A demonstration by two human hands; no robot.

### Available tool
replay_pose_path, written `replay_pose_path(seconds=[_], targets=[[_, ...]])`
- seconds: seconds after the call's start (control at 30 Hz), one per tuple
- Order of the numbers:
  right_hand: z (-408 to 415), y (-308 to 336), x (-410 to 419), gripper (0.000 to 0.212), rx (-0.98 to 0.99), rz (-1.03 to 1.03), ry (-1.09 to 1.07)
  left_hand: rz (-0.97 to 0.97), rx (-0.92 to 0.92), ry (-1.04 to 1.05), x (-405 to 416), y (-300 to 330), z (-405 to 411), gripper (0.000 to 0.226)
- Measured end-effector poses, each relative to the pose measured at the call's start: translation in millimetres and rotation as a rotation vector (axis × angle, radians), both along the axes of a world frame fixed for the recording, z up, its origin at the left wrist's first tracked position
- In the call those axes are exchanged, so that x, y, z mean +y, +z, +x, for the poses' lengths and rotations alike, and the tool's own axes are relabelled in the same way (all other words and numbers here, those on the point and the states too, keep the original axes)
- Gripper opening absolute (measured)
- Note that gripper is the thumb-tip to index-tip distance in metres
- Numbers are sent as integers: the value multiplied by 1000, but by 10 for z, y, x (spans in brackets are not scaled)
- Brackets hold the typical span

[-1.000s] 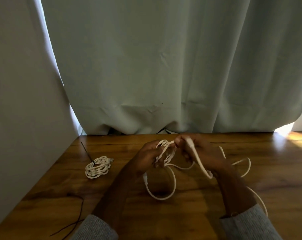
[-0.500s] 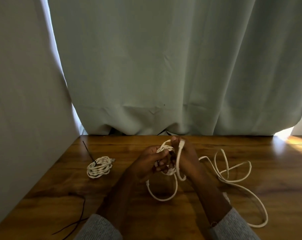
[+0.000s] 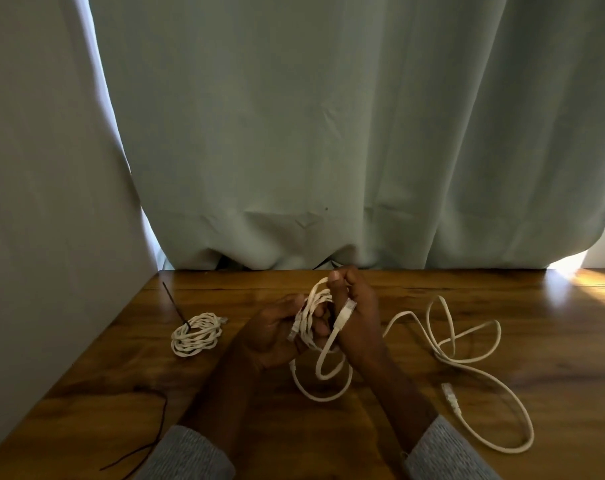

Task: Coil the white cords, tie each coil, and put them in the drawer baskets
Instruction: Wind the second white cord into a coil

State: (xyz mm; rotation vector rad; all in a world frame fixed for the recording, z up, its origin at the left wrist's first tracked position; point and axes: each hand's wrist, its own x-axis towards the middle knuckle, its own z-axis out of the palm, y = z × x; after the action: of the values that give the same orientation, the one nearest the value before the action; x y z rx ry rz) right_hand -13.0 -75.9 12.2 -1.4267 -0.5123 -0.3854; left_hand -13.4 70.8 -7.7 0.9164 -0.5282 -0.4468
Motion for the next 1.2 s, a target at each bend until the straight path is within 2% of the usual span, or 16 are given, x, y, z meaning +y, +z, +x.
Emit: replay_pose_path(seconds=[0.1, 0.17, 0.27, 0.4, 0.5, 0.6, 0.77, 0.87, 0.93, 0.97, 1.1, 1.2], targets=[[-59, 32, 4, 29, 24, 51, 130, -47, -23, -172, 42, 54, -11, 66], [-93, 68, -17, 27, 5, 67, 128, -15, -20, -210, 14, 127, -37, 74], [-55, 84, -69, 24, -10, 85, -8, 75, 0, -130, -116, 211, -78, 60], [93, -16, -115, 25, 73, 166, -98, 109, 77, 57, -307, 256, -51, 47], [170, -79, -116, 26, 222, 206, -10, 108, 83, 158, -351, 222, -30, 45], [229, -66, -116, 27, 314, 204, 111, 82, 71, 171, -313, 195, -19, 47], [226, -10, -196, 31, 189, -17, 38, 5, 40, 160, -237, 181, 19, 50], [180, 7, -294, 28, 75, -223, 85, -87, 46, 126, -165, 191, 65, 50], [159, 66, -356, 20, 72, -363, 141, -135, 64, 129, -96, 190, 99, 50], [144, 104, -380, 23, 88, -414, 199, -144, 77, 142, -69, 186, 111, 50], [138, 194, -549, 55, 162, -480, 484, -168, 119, 190, -12, 235, 68, 53], [99, 201, -644, 52, 180, -518, 410, -190, 146, 194, -15, 287, 23, 56]])
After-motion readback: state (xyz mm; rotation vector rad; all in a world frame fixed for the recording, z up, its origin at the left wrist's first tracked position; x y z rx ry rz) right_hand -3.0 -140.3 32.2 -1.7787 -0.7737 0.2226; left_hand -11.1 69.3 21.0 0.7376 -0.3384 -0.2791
